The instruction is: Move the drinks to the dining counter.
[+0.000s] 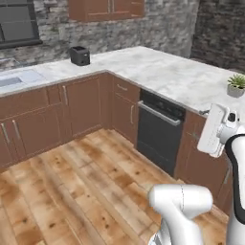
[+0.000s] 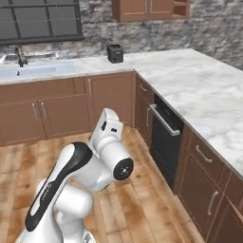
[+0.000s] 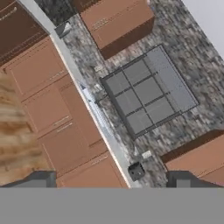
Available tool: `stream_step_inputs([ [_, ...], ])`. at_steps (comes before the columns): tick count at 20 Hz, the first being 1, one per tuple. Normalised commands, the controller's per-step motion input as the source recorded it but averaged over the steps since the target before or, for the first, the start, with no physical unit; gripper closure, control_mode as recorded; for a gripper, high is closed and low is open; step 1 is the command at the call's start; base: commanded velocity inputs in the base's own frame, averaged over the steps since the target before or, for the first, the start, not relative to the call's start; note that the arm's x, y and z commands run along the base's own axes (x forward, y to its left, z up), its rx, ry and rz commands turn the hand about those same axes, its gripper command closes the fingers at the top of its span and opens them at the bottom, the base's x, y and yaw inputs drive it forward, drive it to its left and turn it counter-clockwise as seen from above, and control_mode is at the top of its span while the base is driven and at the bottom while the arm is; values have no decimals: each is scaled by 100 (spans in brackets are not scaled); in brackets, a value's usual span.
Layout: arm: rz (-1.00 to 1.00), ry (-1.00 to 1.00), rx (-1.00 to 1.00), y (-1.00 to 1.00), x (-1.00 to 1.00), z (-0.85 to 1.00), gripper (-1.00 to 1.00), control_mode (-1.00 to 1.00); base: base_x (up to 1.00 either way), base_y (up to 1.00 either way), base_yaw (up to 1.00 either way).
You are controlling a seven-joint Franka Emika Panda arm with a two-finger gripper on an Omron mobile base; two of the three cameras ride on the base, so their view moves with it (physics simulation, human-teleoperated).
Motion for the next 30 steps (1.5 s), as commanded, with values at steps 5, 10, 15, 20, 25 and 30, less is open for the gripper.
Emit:
stream_step_inputs([
  [5, 0, 0, 0, 0, 0, 0, -100, 100, 0, 0, 100],
  [10, 0, 0, 0, 0, 0, 0, -100, 100, 0, 0, 100],
  [15, 0, 0, 0, 0, 0, 0, -100, 100, 0, 0, 99],
  [20, 0, 0, 0, 0, 0, 0, -100, 100, 0, 0, 97],
  [25, 0, 0, 0, 0, 0, 0, -100, 100, 7, -7, 79],
  [30, 0, 0, 0, 0, 0, 0, -100, 100, 12, -74, 18],
])
